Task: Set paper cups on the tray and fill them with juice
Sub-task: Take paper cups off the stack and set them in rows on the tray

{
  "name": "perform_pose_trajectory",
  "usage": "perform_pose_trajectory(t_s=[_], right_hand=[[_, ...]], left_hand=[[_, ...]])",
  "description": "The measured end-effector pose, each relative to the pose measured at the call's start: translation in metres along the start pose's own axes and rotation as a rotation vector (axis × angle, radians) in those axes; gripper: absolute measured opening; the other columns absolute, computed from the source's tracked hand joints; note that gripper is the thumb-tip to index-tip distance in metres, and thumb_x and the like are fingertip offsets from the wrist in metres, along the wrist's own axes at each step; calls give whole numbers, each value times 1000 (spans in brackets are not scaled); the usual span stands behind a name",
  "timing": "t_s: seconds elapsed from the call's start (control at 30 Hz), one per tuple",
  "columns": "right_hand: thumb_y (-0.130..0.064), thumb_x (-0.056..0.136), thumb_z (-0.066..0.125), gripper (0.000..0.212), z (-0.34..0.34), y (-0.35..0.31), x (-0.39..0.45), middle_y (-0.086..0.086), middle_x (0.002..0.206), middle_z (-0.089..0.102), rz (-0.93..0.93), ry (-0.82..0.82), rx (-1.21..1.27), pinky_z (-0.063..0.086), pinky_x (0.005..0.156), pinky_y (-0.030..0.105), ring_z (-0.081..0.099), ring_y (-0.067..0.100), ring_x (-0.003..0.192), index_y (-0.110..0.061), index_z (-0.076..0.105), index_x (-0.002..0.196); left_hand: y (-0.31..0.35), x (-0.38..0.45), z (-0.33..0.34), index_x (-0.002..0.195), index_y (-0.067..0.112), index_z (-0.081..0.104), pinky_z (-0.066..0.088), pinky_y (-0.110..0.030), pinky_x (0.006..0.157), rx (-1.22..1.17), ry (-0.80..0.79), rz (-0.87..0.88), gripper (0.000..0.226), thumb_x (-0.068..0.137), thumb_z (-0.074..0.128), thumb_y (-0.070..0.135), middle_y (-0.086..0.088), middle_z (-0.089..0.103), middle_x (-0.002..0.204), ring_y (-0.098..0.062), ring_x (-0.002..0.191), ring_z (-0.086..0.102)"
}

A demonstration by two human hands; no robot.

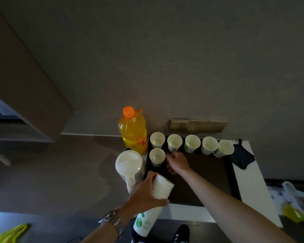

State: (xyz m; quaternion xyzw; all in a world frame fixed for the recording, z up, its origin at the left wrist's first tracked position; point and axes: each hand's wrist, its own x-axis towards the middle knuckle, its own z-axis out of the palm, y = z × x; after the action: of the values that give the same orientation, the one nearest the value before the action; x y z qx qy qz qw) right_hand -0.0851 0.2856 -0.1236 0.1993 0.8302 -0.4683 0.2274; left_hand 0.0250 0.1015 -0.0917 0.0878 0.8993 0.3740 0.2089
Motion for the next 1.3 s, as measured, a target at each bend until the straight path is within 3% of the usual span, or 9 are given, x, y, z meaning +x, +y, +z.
perform_pose_trajectory(t_s=[0.13, 0.2, 0.37, 0.57, 0.83, 1.07, 1.3], right_hand=[[-46, 100, 55, 37, -27, 2, -21, 3, 84, 72, -103, -383, -119, 56, 61, 27, 69, 14, 69, -14, 72, 104], [-49, 99, 57, 38, -39, 4, -30, 3, 92, 73, -151, -496, -170, 55, 63, 25, 69, 13, 78, -17, 73, 109], [-26, 94, 69, 14, -51, 13, -35, 10, 98, 74, -299, -494, -223, 49, 53, 20, 65, 11, 70, -18, 73, 104], [-22, 92, 72, 14, -55, 13, -36, 8, 94, 73, -288, -503, -207, 52, 55, 21, 68, 9, 70, -14, 72, 103], [-16, 94, 68, 16, -92, 3, -21, 5, 105, 68, -202, -260, -25, 56, 59, 25, 68, 19, 89, -16, 71, 109], [-14, 95, 66, 13, -89, 21, -3, 8, 90, 73, 9, -61, 113, 58, 56, 29, 70, 16, 66, -13, 65, 109], [-11, 94, 62, 13, -60, 36, 13, 8, 89, 72, 71, 118, 47, 57, 58, 30, 74, 20, 68, -16, 62, 106]], left_hand=[[5, 7, 0, 126, 42, 31, 51, -22, 81, 18, -11, -4, 84, 64, 81, 68, 19, 53, 109, -1, 102, 54], [7, 10, 0, 123, 43, 31, 53, -22, 79, 4, -17, 1, 83, 62, 82, 69, 19, 56, 107, 1, 99, 57], [5, 19, 3, 120, 42, 35, 60, -36, 81, -24, -1, 18, 85, 58, 84, 71, 19, 60, 104, -1, 96, 61], [6, 22, 5, 121, 43, 34, 60, -35, 82, -23, -23, 57, 85, 58, 85, 68, 18, 59, 105, -1, 98, 61], [1, 16, 6, 118, 42, 33, 60, -30, 79, 4, -6, 43, 83, 59, 85, 68, 18, 60, 102, 1, 93, 62], [-1, 16, 11, 122, 41, 33, 60, -34, 78, -34, -11, 41, 87, 58, 85, 69, 15, 60, 102, -3, 93, 63], [-2, 14, 11, 122, 42, 33, 58, -28, 77, -32, -17, 19, 86, 58, 85, 67, 17, 59, 102, 0, 94, 61]])
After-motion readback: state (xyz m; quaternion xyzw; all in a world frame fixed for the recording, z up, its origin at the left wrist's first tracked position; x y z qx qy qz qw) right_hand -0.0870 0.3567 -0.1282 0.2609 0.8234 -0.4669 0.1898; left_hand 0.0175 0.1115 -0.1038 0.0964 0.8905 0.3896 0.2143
